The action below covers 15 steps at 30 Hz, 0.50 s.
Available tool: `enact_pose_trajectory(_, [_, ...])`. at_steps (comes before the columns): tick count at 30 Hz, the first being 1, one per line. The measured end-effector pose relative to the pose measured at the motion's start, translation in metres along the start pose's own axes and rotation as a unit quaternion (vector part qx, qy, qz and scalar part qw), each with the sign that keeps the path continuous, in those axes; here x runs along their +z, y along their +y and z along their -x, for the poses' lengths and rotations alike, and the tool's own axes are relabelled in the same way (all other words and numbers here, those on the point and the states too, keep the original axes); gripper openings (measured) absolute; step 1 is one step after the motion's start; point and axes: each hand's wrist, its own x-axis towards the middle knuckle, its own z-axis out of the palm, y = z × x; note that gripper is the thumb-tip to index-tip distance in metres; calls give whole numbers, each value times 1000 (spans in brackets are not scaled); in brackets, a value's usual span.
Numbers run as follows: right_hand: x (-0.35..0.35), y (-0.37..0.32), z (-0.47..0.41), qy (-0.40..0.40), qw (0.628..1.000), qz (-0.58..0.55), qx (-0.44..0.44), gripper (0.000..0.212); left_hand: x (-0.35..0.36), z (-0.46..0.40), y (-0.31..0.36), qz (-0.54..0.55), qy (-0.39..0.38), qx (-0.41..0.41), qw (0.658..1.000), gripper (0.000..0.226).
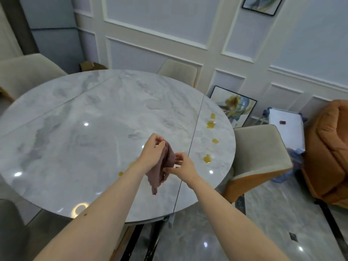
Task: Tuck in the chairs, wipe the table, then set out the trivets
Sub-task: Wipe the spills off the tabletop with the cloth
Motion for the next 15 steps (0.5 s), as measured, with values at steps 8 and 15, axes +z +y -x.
enact_pose_trajectory(8, [2, -6, -27, 75, 994, -18, -75, 21, -15, -19, 5, 21, 54, -3, 998, 6])
enact_pose_trajectory(15, [-11, -35, -38, 14, 991, -128, -44, 12, -45, -32, -4, -19, 81, 10, 997, 6])
